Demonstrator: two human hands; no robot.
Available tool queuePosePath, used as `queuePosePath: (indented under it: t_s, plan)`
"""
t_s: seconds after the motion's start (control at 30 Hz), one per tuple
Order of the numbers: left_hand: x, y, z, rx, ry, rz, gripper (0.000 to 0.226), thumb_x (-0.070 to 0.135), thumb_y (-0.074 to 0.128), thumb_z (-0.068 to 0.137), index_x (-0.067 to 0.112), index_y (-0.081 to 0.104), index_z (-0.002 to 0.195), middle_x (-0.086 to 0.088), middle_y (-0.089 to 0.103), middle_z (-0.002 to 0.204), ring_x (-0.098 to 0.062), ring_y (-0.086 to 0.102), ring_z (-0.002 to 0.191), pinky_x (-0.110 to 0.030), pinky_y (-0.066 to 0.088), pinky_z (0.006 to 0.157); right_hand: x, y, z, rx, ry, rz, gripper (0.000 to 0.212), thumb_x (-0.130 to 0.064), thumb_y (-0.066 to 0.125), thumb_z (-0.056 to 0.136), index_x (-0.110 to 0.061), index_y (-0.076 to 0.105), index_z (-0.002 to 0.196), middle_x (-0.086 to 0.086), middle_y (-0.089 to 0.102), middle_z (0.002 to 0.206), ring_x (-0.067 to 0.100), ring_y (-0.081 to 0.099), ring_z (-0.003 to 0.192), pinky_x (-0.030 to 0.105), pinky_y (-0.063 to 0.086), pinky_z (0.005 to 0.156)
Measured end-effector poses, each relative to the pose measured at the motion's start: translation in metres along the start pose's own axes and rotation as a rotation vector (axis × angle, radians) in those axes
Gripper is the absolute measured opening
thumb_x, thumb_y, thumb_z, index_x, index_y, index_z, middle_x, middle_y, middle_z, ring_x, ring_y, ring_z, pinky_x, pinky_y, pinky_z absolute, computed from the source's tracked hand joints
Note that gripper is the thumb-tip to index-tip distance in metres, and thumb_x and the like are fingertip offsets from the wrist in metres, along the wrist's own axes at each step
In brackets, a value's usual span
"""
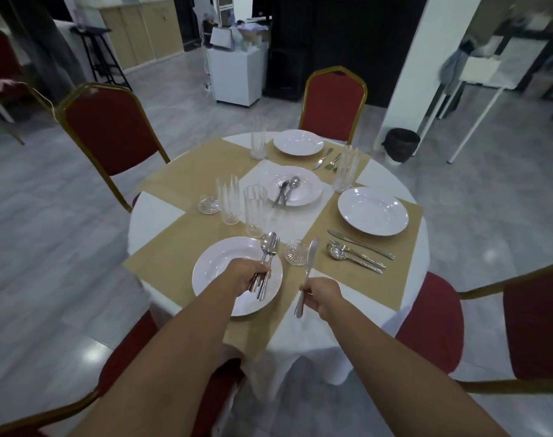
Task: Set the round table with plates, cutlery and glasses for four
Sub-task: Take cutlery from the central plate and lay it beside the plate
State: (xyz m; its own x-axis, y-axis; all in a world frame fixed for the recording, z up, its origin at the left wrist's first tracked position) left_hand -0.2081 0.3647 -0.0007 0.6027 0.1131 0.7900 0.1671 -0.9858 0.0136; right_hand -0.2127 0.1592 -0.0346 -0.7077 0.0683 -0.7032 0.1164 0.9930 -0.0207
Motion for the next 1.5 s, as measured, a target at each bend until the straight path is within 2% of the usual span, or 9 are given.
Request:
queuePosePath:
  t_s: [0.17,0.37,0.53,0.63,0.87,1.07,1.17,1.33,1.5]
  plan:
    - [-0.013,-0.019,-0.011,0.057,0.021,-0.030,0.015,0.004,0.065,0.086,0.001,0.067,0.072,-0.009,0.067,0.064,-0.022,0.059,0.062,-0.028,0.045,0.064,0.004,0.017,-0.018,-0.051,-0.021,0.021,0.016,0.013,0.051,0.087,0.000,0.061,0.085,0.014,0.064,0.080,0.024,0.063,0.068,0.030,0.054,0.057]
    - [-0.017,-0.060,-0.024,0.129,0.032,-0.066,0.009,0.002,0.067,0.084,-0.001,0.068,0.076,-0.016,0.065,0.073,-0.022,0.061,0.060,-0.028,0.050,0.059,0.008,0.049,-0.035,-0.076,-0.023,-0.057,0.016,0.006,0.056,0.089,0.004,0.066,0.102,0.014,0.067,0.084,0.023,0.065,0.073,0.030,0.056,0.060]
    - [-0.012,-0.112,-0.028,0.236,0.059,-0.085,0.012,-0.001,0.069,0.082,0.001,0.066,0.070,-0.007,0.065,0.053,-0.016,0.059,0.047,-0.026,0.051,0.057,0.005,0.088,-0.050,-0.110,-0.032,-0.062,0.014,0.010,0.058,0.087,0.006,0.063,0.100,0.015,0.065,0.081,0.024,0.064,0.068,0.032,0.058,0.061]
    - [-0.011,-0.144,-0.029,0.308,0.078,-0.050,0.018,-0.004,0.072,0.077,0.005,0.064,0.065,-0.007,0.063,0.057,-0.019,0.056,0.050,-0.024,0.047,0.055,0.007,0.117,-0.056,-0.131,-0.024,-0.035,0.009,0.012,0.057,0.087,0.004,0.061,0.088,0.016,0.062,0.077,0.023,0.061,0.065,0.029,0.055,0.054]
    - [-0.011,-0.208,-0.021,0.368,0.070,0.080,0.022,0.001,0.075,0.076,0.009,0.061,0.062,-0.006,0.057,0.057,-0.017,0.050,0.047,-0.020,0.040,0.047,0.006,0.191,-0.057,-0.082,-0.112,-0.009,0.021,0.009,0.062,0.082,-0.002,0.060,0.065,0.013,0.059,0.070,0.026,0.061,0.070,0.035,0.058,0.069]
    - [-0.014,-0.267,0.005,0.440,0.081,0.116,0.018,0.004,0.075,0.075,0.011,0.065,0.063,-0.011,0.061,0.061,-0.024,0.057,0.062,-0.038,0.051,0.071,0.012,0.259,-0.037,-0.036,-0.204,-0.294,0.032,-0.002,0.065,0.070,-0.017,0.062,0.041,0.001,0.060,0.054,0.020,0.062,0.059,0.030,0.054,0.060]
    - [-0.018,-0.298,0.014,0.486,0.079,0.117,0.014,0.007,0.075,0.074,0.013,0.068,0.065,-0.013,0.065,0.070,-0.025,0.063,0.073,-0.042,0.054,0.080,0.008,0.290,-0.029,-0.012,-0.225,-0.371,0.019,-0.005,0.059,0.066,-0.014,0.066,0.052,0.010,0.071,0.070,0.031,0.070,0.077,0.040,0.059,0.076]
    - [-0.020,-0.327,0.023,0.500,0.071,0.154,0.008,0.011,0.075,0.077,0.005,0.071,0.077,-0.013,0.064,0.077,-0.022,0.060,0.076,-0.033,0.048,0.074,-0.020,0.322,-0.028,0.082,-0.336,-0.557,0.021,-0.003,0.052,0.087,-0.002,0.071,0.096,0.010,0.068,0.094,0.028,0.064,0.092,0.023,0.039,0.071]
    - [-0.032,-0.342,0.036,0.482,0.054,0.139,0.010,0.012,0.076,0.076,0.004,0.071,0.077,-0.018,0.068,0.083,-0.023,0.062,0.076,-0.038,0.053,0.079,-0.013,0.342,-0.013,0.110,-0.337,-0.749,0.021,-0.002,0.049,0.092,0.003,0.063,0.106,0.017,0.066,0.111,0.033,0.061,0.107,0.027,0.038,0.073]
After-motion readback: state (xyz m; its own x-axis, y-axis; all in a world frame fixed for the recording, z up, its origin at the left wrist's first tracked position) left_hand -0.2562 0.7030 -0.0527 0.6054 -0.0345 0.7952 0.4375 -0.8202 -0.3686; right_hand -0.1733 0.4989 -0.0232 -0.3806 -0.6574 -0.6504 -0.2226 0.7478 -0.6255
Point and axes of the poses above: each hand's wrist, its own z-axis towards the middle knuckle, its own y-axis out of the palm, x = y × z, the point moved 10 cm from there along z, towards the middle knuckle
